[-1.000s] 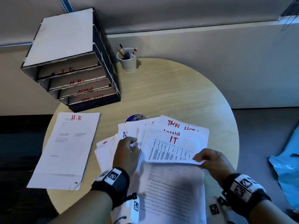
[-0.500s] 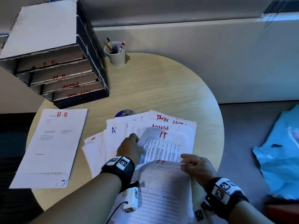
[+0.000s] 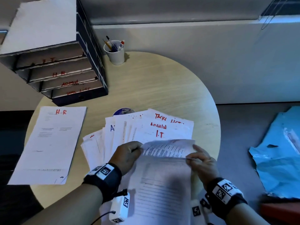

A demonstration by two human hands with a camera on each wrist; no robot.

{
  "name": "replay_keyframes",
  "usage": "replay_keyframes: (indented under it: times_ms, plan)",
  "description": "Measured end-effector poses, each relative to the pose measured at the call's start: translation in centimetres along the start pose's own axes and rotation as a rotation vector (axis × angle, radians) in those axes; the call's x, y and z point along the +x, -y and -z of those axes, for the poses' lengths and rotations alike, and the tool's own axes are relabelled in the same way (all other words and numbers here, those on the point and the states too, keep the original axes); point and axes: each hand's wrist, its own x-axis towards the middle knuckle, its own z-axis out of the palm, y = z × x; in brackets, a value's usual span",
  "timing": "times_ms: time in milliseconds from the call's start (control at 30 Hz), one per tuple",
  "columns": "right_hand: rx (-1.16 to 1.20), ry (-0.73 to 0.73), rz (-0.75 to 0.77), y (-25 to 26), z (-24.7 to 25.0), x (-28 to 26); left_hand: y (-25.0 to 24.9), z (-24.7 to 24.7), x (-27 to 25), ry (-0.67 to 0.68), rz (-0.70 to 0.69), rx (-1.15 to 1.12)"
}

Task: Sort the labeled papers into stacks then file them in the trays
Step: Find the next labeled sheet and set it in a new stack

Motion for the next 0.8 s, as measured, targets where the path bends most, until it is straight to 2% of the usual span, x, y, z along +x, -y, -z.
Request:
replay_keyframes:
  times_ms: [100,300,467,600,733,800]
  plan:
    - [0.092,0.014,0.019,0.6,0.1,-0.1,-0.3,0.8,-0.6,-0.046,0.107,-0.215]
    - [0.106,0.025,-0.045,2.0,-0.7,-0.3,-0.8,1.0,0.5,-0.232,0.255,-0.299]
    - [-0.024,-0.044,-0.05,1.9,-0.4,-0.1,-0.7,0.9,0.8,-0.228,0.255,-0.288]
    - [-0.108,-0.115,-0.057,1.2,1.0,0.3,-0.2,0.9,0.7,-0.227,0.264,-0.423]
    - [0.083,-0.086,-0.07,1.0,3.0,0.0,0.2,1.2,1.0,-0.338,0.314,-0.415]
    - [0.134,-0.047,-0.088,1.5,3.5,-0.6,0.2,1.4,1.0,-0.334,0.312,-0.427]
